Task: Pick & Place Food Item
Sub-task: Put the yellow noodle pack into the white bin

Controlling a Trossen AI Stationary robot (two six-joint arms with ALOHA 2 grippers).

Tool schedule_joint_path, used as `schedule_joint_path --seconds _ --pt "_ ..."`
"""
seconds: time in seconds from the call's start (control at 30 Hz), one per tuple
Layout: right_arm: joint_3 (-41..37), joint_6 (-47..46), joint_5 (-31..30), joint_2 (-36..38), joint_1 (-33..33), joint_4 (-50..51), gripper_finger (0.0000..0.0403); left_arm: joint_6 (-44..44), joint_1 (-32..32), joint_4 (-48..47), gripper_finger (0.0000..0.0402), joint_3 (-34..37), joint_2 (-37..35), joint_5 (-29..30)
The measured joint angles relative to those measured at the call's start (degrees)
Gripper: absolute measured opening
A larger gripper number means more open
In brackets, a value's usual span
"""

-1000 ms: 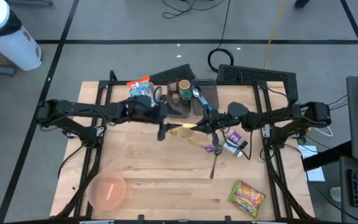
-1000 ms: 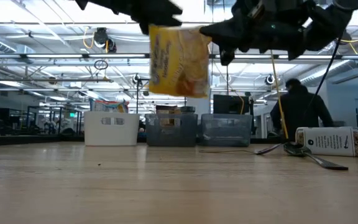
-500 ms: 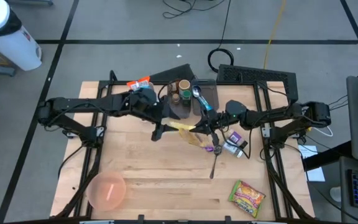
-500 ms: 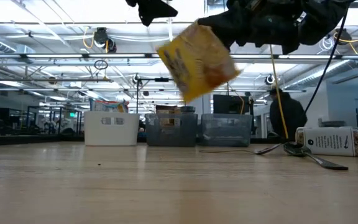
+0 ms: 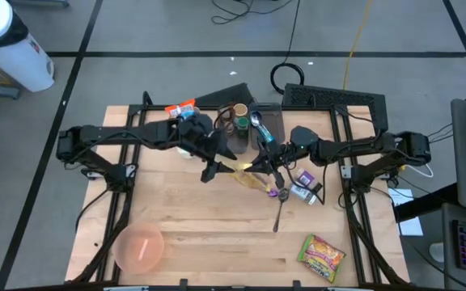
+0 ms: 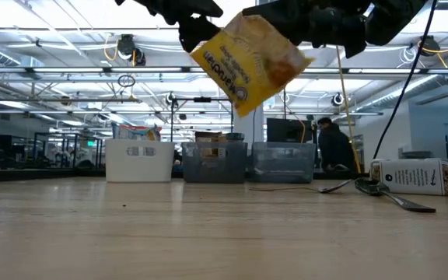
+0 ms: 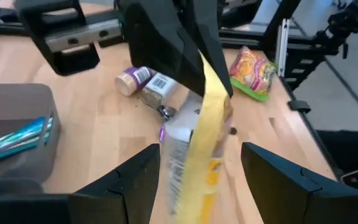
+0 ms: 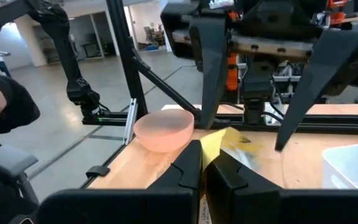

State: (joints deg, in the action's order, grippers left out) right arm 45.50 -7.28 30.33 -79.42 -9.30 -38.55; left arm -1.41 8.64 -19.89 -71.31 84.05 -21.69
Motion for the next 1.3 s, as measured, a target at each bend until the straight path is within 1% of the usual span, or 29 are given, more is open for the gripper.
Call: schedule_joint_path --seconds 0.1,0.47,0.53,0.6,0.8,1.07,1.13,1.23,1.3 --pt "0.00 0.03 0.00 0.00 0.00 0.23 0.0000 0.23 -0.04 0.21 0.0234 0.00 -0.02 -1.29" --pt "0.00 0.47 0.00 0.00 0.00 0.24 0.0000 1.57 -0.09 -0.08 0.0234 0.00 -0.02 -1.43" --pt "0.00 0.56 0.00 0.00 0.00 0.22 0.0000 1.57 -0.06 -0.17 0.0227 0.00 -0.02 -1.41" --pt "0.00 0.69 0.00 0.00 0.00 0.17 0.0000 1.55 -0.04 -0.40 0.0209 0.00 -0.02 -1.39" --pt "0.00 0.93 0.00 0.00 0.00 -0.43 0.0000 1.95 -0.04 -0.59 0.0139 0.04 -0.02 -0.79" --pt "0.00 0.93 0.00 0.00 0.00 -0.50 0.0000 0.42 -0.04 -0.73 0.0087 0.04 -0.02 -0.82" --pt "0.00 0.93 -0.02 0.00 0.00 -0.57 0.0000 0.02 -0.14 -1.05 0.0064 0.04 -0.02 -0.82" --pt "0.00 0.95 -0.02 0.00 0.00 -0.64 0.0000 -0.18 -0.13 -1.04 0.0020 0.04 -0.02 -0.82" --pt "-0.02 1.12 -0.02 0.00 0.00 -0.65 0.0000 -0.62 -0.13 -1.06 0.0007 0.04 -0.02 -0.86"
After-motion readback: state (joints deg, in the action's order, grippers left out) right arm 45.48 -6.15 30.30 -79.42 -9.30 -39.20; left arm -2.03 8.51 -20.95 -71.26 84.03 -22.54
